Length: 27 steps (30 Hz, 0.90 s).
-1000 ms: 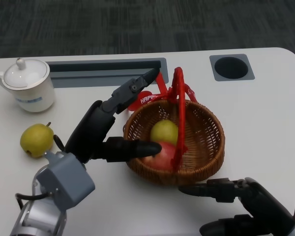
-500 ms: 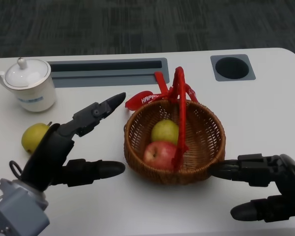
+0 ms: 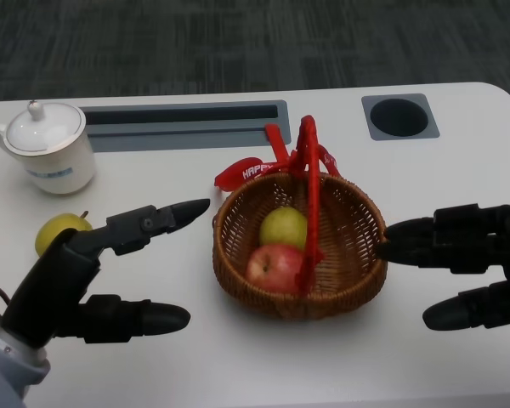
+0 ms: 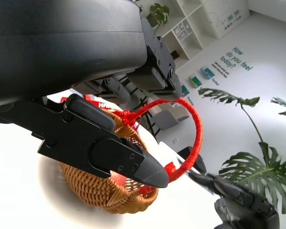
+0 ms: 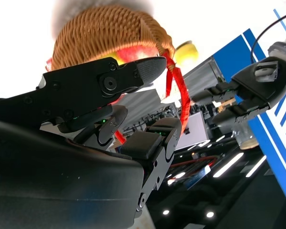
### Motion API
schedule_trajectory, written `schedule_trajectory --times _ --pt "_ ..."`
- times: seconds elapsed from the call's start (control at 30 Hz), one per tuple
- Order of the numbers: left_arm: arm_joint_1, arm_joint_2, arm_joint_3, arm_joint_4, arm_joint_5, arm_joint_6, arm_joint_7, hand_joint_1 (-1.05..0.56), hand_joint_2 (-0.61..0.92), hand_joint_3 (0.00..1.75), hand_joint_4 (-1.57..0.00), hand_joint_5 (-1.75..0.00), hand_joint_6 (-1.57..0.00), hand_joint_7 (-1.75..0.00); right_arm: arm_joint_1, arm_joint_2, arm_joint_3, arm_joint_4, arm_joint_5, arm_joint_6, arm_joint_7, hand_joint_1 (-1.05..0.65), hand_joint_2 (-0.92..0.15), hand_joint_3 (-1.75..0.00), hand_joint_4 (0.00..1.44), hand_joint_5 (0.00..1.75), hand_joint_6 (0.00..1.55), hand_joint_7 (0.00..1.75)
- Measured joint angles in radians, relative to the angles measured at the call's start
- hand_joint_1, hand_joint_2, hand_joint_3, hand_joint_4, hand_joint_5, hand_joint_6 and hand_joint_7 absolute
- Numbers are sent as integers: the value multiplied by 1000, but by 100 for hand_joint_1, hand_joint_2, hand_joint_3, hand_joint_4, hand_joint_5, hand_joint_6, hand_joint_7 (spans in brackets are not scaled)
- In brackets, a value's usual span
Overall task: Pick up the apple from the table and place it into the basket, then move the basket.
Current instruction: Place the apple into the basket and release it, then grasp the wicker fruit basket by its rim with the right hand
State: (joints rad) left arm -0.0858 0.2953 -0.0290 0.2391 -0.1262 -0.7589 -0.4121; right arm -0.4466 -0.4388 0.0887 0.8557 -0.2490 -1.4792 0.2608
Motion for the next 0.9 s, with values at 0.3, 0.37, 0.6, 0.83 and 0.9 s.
schedule_trajectory --times 0.3,0.37,0.6,0.83,0.9 --pt "16 14 8 29 -40 -21 -82 -60 81 0 -82 -5 -76 -3 -161 -38 -16 26 -205 2 -39 -61 -92 -3 68 0 61 1" --pt "17 17 11 30 -48 -22 -94 -59 81 0 -83 -4 -77 -3 -202 -41 -11 43 -270 3 -65 -62 -92 -5 68 0 61 1" --pt "20 17 20 37 -72 -33 -125 -56 80 0 -87 -4 -79 -2 -345 -73 102 88 -626 67 -285 -65 -92 -10 63 0 56 0" --pt "24 3 22 37 -76 -53 -126 -56 80 0 -89 -3 -81 -2 -479 -91 397 154 -965 219 -679 -70 -92 -11 63 1 53 1" --pt "26 -2 22 34 -75 -56 -126 -56 80 0 -90 -3 -81 -1 -510 -87 487 182 -1032 259 -781 -70 -92 -9 64 1 54 1"
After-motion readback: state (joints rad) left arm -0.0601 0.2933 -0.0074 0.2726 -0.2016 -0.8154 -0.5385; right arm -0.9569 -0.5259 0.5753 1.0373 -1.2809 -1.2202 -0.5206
